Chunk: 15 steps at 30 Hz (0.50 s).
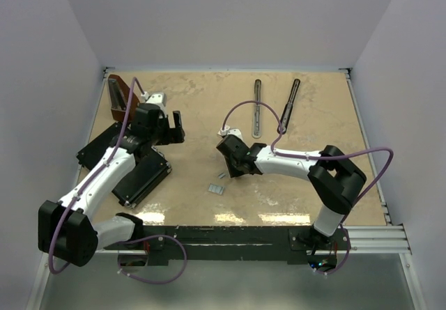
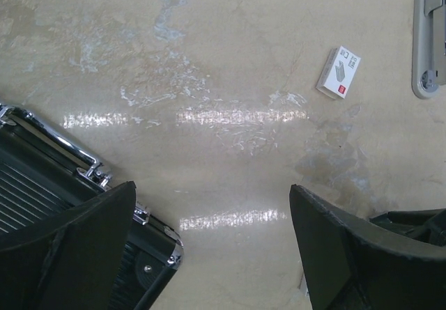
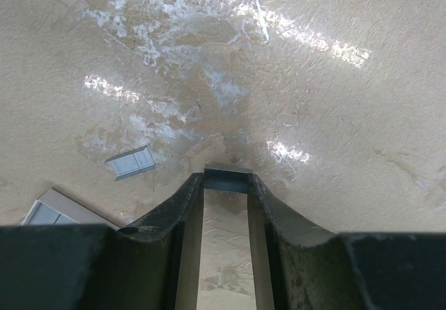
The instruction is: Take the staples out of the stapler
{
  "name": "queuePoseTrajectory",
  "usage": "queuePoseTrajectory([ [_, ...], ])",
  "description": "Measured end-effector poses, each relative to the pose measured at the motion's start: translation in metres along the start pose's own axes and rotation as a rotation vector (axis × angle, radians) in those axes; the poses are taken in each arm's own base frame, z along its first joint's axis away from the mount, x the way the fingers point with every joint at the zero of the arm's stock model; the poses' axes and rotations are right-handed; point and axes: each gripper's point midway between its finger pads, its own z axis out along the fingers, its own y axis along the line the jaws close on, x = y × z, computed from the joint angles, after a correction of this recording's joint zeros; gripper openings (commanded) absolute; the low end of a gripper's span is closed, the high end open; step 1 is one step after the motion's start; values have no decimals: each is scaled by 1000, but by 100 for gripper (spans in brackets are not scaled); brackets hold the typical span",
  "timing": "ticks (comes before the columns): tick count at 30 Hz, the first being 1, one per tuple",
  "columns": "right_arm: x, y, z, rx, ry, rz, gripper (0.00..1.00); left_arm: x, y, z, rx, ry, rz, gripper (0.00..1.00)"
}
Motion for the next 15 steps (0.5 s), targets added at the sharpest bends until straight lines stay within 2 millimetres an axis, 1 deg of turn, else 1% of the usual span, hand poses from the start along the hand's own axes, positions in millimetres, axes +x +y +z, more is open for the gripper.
queuePoseTrajectory([
  [3,0,-1,0,1,-1,-7,28,2,-6,-2,1,-4,28,96],
  [10,0,-2,-1,3,-1,-27,27,3,2,-2,-38,-3,36,97],
  [12,-3,-3,-5,-6,-16,-42,26,6,3,-3,-42,10,34,97],
  [15,-12,-4,-18,-29,-59,-69,26,8,5,-3,-19,29,14,97],
])
